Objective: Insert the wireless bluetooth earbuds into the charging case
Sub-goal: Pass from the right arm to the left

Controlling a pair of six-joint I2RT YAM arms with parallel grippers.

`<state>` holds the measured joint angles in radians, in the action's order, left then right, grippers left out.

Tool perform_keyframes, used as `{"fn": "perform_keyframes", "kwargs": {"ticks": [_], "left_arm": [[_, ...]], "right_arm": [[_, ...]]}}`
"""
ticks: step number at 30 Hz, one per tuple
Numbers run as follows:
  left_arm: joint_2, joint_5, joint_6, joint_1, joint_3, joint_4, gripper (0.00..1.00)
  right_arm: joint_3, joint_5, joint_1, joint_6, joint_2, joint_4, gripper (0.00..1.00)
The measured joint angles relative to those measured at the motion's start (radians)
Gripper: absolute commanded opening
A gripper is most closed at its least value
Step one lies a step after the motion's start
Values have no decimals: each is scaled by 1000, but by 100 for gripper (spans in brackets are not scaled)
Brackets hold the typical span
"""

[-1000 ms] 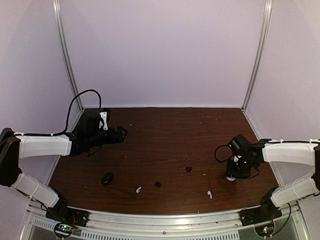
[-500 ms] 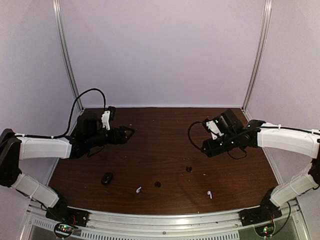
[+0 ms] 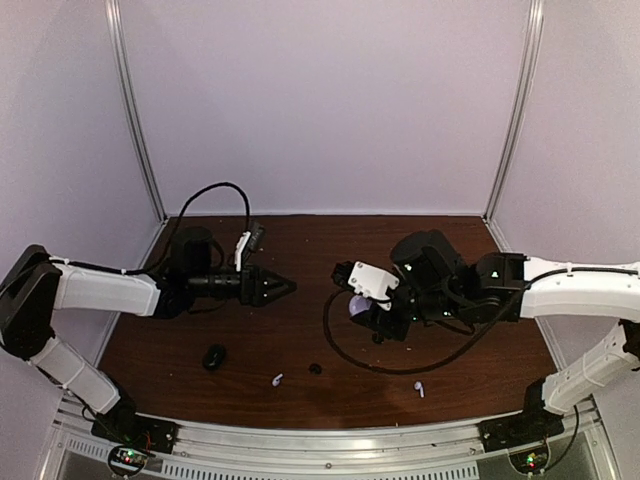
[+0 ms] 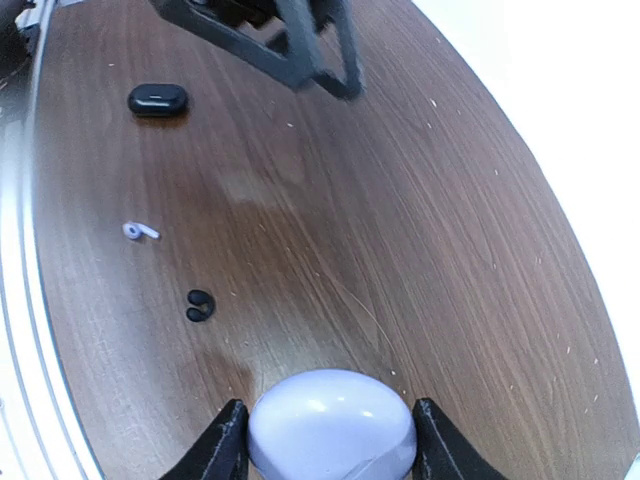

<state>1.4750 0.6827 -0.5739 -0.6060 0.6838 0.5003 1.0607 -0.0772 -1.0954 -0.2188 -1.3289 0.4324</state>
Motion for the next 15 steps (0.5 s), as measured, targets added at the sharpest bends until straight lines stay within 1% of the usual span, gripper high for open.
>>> {"fn": "perform_keyframes", "kwargs": {"ticks": [2, 5, 11, 15], "left_arm": [[30, 32, 6, -37, 34, -18, 82], [61, 71, 20, -101, 83, -53, 79], [93, 112, 51, -201, 137, -80, 73], [108, 133, 60, -242, 158, -88, 68]], "right_arm": [[18, -17, -48, -49, -13, -2, 21], [37, -43, -84, -103, -39, -2, 21], [49, -85, -122, -160, -66, 5, 21], [51, -114, -145, -179, -78, 10, 21]]}}
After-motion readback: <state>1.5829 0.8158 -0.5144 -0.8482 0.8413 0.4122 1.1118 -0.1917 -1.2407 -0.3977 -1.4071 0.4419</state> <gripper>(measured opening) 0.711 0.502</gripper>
